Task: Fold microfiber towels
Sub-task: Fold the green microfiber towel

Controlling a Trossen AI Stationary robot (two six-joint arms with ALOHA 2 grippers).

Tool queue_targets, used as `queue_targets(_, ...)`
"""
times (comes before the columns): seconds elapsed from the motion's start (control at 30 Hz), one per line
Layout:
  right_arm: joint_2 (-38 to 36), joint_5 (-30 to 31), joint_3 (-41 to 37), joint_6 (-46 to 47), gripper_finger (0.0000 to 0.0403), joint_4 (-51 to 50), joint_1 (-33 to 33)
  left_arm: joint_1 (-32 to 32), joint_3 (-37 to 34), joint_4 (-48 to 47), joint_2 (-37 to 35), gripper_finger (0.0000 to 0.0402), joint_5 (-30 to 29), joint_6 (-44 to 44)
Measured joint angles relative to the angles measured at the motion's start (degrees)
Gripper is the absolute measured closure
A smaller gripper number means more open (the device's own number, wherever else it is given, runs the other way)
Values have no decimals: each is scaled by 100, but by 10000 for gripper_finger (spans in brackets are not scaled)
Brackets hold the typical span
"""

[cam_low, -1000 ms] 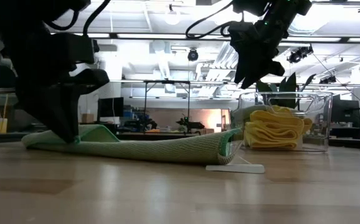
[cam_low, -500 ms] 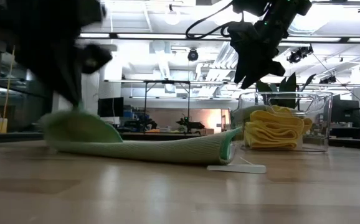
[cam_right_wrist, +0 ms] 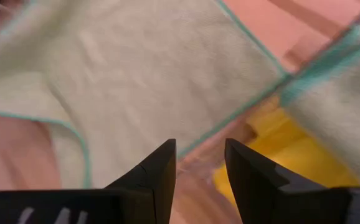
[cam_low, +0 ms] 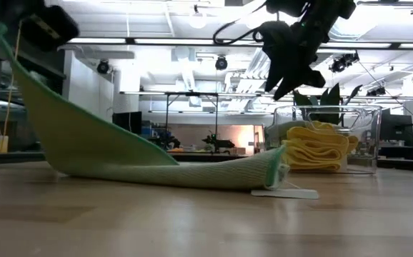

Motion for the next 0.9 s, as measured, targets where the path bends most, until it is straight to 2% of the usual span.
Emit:
queue_targets(0.17, 0, -70, 0, 46, 274, 210, 442, -337, 5, 10, -107, 402, -40, -1214)
queue_targets(0.27, 14, -68, 0, 44, 274, 459, 788, -619, -2, -214, -100, 402, -258, -1721)
queue_targets(0.47, 147, -79, 2, 44, 274, 987, 1593, -1167, 11, -87, 49, 402, -704, -2668)
queue_targets(0.63, 351, -352, 2, 42, 274, 1252, 2170, -1509, 17, -108, 243, 402, -1073, -3158)
queue_targets(0.9, 1006, -790, 31, -369, 274, 1603, 2938, -1591, 19, -7, 430, 401, -1015, -3450)
